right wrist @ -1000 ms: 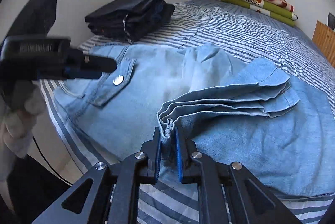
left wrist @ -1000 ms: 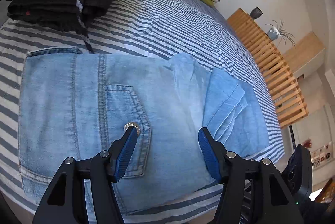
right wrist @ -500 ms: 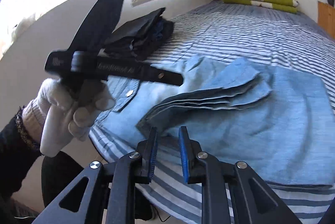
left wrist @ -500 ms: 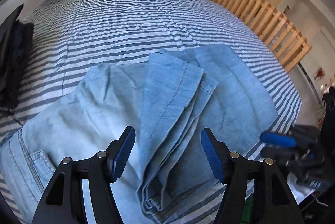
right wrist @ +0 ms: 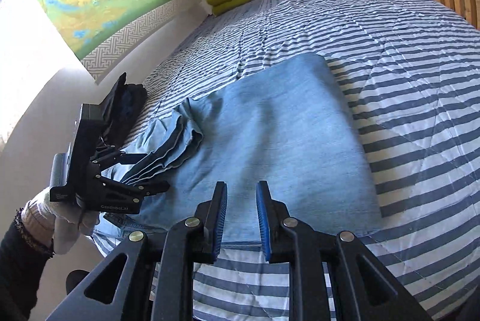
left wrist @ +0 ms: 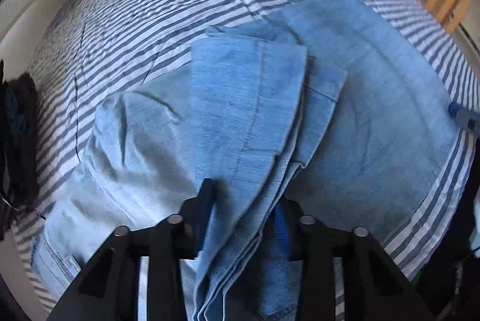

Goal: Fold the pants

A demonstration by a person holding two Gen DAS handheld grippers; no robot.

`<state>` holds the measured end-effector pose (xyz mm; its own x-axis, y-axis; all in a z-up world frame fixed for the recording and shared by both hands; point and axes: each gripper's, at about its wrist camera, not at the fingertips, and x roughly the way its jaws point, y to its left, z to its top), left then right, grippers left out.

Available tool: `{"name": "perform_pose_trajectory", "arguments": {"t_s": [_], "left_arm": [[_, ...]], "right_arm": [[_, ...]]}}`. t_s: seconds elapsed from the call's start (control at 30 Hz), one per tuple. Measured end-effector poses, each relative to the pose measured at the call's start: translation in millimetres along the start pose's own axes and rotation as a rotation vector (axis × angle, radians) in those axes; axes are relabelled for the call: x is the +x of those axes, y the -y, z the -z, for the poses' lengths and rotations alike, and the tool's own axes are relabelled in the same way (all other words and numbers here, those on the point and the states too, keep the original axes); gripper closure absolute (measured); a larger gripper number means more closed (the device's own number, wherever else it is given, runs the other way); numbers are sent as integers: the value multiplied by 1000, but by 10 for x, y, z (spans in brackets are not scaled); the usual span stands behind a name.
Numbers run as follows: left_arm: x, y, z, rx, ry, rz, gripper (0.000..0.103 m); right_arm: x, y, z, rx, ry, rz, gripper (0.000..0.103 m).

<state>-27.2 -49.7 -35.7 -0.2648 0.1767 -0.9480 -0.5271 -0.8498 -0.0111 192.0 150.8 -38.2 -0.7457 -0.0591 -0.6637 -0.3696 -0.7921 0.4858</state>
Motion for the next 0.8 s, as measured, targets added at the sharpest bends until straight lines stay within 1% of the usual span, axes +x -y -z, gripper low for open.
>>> {"name": "perform_pose_trajectory", "arguments": {"t_s": [0.03,0.07,0.13,0.2,0.27,0.3,0.33,0.37,0.43,0.53,0.6,0.63,0.67,0.73,0.8], "left_arm": [[-60,-137,22,-67,17,44,87],[-109,-274,40,-135,38,84,90],[-162,-541,97,-263,69,149,91],[-177,-751,179,-358,89,199,91],[-155,-828,217,-386,93,227,90],[-138,-829,227,-388,89,236,87],[-116,-818,226,-384,79,241,78],[-109,-796,227,-377,81,231,77],[-108,-774,218,-365,93,219,77],[-109,-835,242,-403,118,218,79],[-144,-960,303,-463,155,267,78],[-162,-1025,348,-493,170,279,76],[-162,-1071,378,-514,171,288,69],[-166,-1090,420,-523,172,322,39],[-186,-1053,442,-512,183,344,31]], "right_arm": [[-3,39,-15,9,2,-1,85],[-24,75,-18,14,5,-3,85],[-55,119,-31,17,11,-1,85],[-92,159,-37,14,14,2,85],[-127,166,-24,9,18,10,85],[-130,152,-23,2,20,13,85],[-129,134,-22,-4,19,14,85],[-122,118,-20,-10,16,13,85],[-106,69,-16,-19,13,11,85],[-87,5,-6,-42,12,22,85],[-71,-43,8,-65,5,43,85],[-56,-63,14,-76,-5,52,85],[-40,-79,16,-81,-15,54,85],[6,-129,1,-80,-35,44,85],[90,-250,-56,-94,-43,37,85]]}}
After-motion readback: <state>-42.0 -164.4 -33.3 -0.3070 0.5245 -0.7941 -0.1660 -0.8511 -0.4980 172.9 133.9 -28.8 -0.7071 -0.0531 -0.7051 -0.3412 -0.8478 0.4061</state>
